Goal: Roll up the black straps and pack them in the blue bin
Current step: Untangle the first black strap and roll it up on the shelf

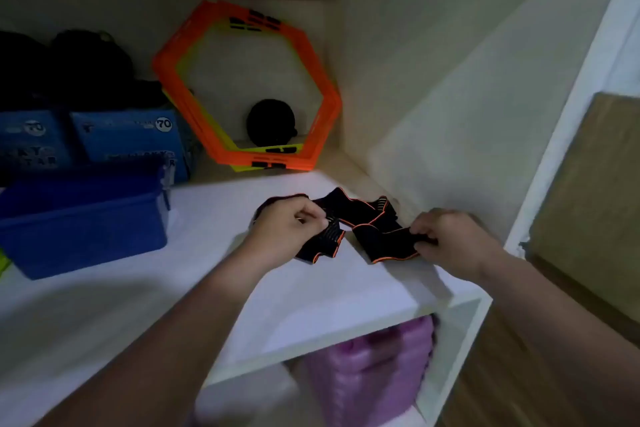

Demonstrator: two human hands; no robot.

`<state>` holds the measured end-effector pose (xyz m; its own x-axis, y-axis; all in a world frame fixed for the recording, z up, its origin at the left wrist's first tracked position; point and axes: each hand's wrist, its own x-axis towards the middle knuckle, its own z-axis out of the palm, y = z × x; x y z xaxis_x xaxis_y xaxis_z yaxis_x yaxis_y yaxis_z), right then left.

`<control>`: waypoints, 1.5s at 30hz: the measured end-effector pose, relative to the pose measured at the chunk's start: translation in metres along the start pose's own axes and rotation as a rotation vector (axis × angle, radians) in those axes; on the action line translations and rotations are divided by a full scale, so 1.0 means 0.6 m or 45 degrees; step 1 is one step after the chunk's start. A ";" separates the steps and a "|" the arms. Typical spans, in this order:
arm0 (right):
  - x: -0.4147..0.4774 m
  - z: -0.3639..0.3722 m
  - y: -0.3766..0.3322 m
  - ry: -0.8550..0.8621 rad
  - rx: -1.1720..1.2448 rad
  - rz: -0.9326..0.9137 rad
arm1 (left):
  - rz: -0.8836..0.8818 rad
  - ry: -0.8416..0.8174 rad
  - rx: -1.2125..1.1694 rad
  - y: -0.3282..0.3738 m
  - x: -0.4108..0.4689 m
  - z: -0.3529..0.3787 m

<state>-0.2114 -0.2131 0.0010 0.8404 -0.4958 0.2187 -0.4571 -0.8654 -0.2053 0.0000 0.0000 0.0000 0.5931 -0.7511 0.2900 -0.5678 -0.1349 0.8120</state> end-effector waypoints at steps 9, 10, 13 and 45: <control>0.004 0.036 0.002 0.010 -0.424 0.170 | 0.186 -0.145 0.514 -0.062 0.087 0.051; 0.004 0.036 0.003 0.002 -0.417 0.205 | 0.180 -0.171 0.553 -0.066 0.092 0.056; 0.002 0.040 0.009 0.018 -0.413 0.274 | 0.179 -0.263 0.634 -0.080 0.099 0.067; 0.159 -0.194 -0.055 0.355 0.445 -0.284 | 0.141 0.142 0.132 0.091 0.157 -0.106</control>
<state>-0.1499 -0.2401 0.1395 0.7751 -0.3434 0.5304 -0.1105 -0.9002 -0.4213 0.0612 -0.0367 0.1040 0.5798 -0.6897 0.4338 -0.6856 -0.1253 0.7171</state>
